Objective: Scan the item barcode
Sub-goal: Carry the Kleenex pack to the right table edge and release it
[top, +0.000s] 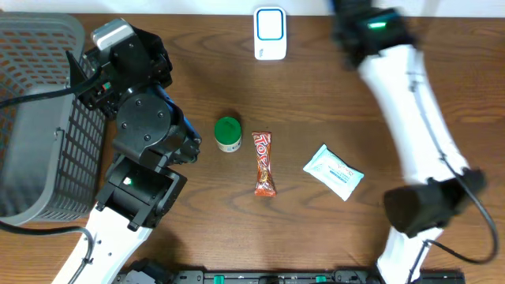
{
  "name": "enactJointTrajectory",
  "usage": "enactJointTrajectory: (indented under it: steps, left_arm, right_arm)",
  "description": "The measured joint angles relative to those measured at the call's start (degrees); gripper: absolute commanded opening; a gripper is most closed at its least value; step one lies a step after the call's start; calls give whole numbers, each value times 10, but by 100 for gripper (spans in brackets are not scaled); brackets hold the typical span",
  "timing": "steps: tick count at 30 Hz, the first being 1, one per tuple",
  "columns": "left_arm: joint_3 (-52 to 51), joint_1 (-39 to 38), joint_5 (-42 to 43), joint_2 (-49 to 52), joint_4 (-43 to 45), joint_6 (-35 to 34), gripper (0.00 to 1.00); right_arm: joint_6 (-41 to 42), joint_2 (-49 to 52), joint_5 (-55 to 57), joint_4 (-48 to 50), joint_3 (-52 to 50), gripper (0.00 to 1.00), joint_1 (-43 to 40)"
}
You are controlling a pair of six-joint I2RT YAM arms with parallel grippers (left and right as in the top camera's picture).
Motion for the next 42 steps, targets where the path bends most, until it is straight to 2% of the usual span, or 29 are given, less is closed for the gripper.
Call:
enactJointTrajectory:
  steps: [3, 6, 11, 18, 26, 27, 30, 32, 36, 42]
  left_arm:
    - [0, 0, 0, -1, 4, -1, 85]
    - [0, 0, 0, -4, 12, -1, 85]
    - [0, 0, 0, -11, 13, -3, 85]
    - [0, 0, 0, -13, 13, -3, 85]
    - [0, 0, 0, -13, 12, -3, 85]
    - [0, 0, 0, -13, 12, -3, 85]
    - [0, 0, 0, -13, 12, -3, 85]
    - [0, 0, 0, -13, 12, -3, 85]
    - [0, 0, 0, -13, 12, -3, 85]
    - [0, 0, 0, -13, 12, -5, 85]
  right_arm:
    - [31, -2, 1, -71, -1, 52, -83]
    - [48, 14, 0, -87, -21, 52, -174]
    - [62, 31, -8, -22, -69, 57, -292]
    - [70, 77, -76, 57, -154, 55, -417]
    - [71, 108, -110, 98, -237, 56, -473]
    - [71, 108, -111, 102, -240, 58, -477]
    - [76, 108, -114, 110, -239, 87, -483]
    - [70, 108, -116, 105, -235, 99, -484]
    - [51, 109, -127, 56, -180, 99, -481]
    - [37, 108, -193, -57, 10, 99, -468]
